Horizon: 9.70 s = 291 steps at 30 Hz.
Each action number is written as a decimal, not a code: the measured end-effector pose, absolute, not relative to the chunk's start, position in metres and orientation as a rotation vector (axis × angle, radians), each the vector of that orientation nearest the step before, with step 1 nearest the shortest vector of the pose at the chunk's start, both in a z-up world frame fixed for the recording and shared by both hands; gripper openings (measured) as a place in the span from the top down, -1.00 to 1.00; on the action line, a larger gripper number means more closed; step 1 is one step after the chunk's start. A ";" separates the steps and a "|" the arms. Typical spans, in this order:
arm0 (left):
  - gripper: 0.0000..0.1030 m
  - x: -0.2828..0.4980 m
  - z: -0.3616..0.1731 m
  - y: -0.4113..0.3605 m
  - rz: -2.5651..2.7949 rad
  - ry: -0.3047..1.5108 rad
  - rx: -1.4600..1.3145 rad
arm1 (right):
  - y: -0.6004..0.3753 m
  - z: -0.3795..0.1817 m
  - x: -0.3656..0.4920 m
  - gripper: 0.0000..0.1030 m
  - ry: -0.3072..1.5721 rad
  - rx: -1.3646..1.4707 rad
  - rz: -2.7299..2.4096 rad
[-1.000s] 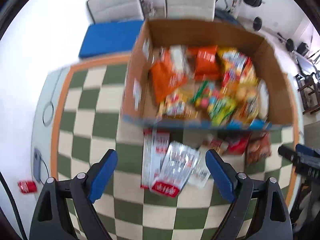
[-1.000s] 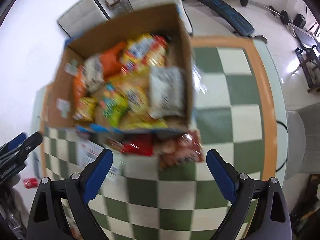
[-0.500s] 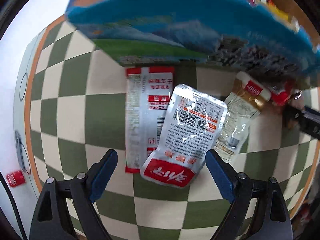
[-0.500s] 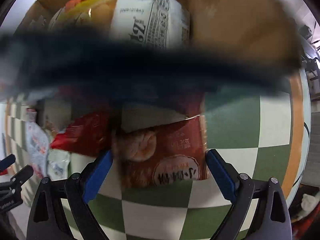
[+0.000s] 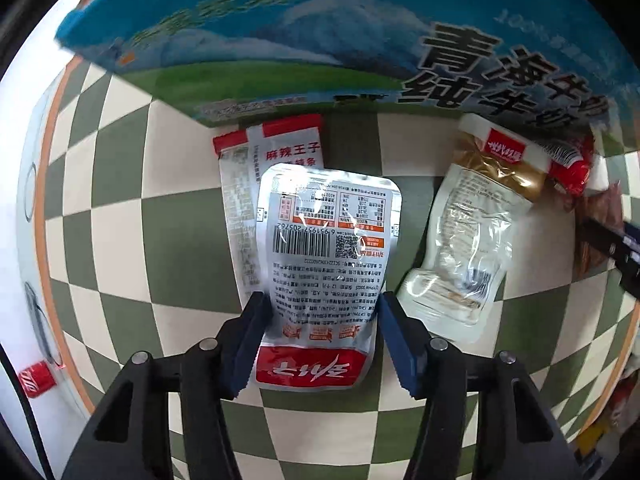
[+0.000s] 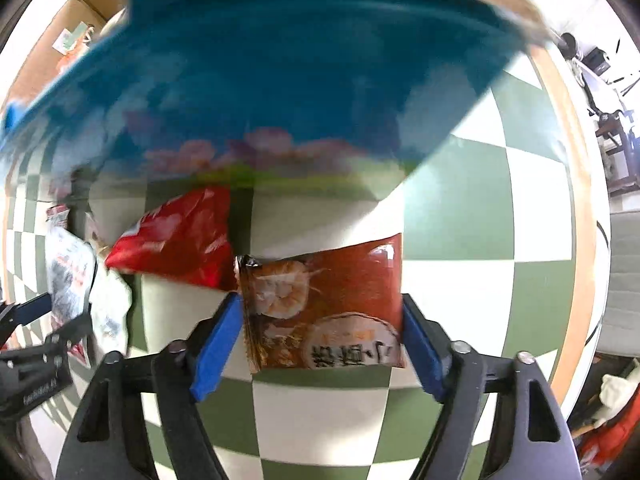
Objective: Organize snacks
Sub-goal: 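Grasp the red shrimp cracker bag with right tool while left tool grasps white pouch, then carry both packets into the box and open both tools, then grasp the clear pouch with right tool while left tool grasps white spicy strip pack, then carry both packets into the box and open both tools, then lower the right tool to the red candy bag and grasp it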
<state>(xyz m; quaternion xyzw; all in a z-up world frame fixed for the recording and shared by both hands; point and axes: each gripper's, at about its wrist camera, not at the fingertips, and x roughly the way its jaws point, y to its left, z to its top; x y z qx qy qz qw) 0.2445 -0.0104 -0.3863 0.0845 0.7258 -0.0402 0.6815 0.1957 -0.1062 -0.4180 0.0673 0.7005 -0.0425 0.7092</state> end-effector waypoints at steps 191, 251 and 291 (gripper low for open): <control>0.15 0.211 -0.323 0.008 -0.080 1.554 -0.049 | -0.077 -0.332 0.149 0.97 1.431 0.502 0.025; -0.71 0.349 -0.231 -0.005 -0.187 1.350 0.044 | -0.109 -0.237 0.272 -0.87 1.214 0.373 -0.039; -0.71 0.253 -0.381 0.015 -0.062 1.549 0.018 | -0.090 -0.396 0.242 -0.15 1.437 0.398 -0.117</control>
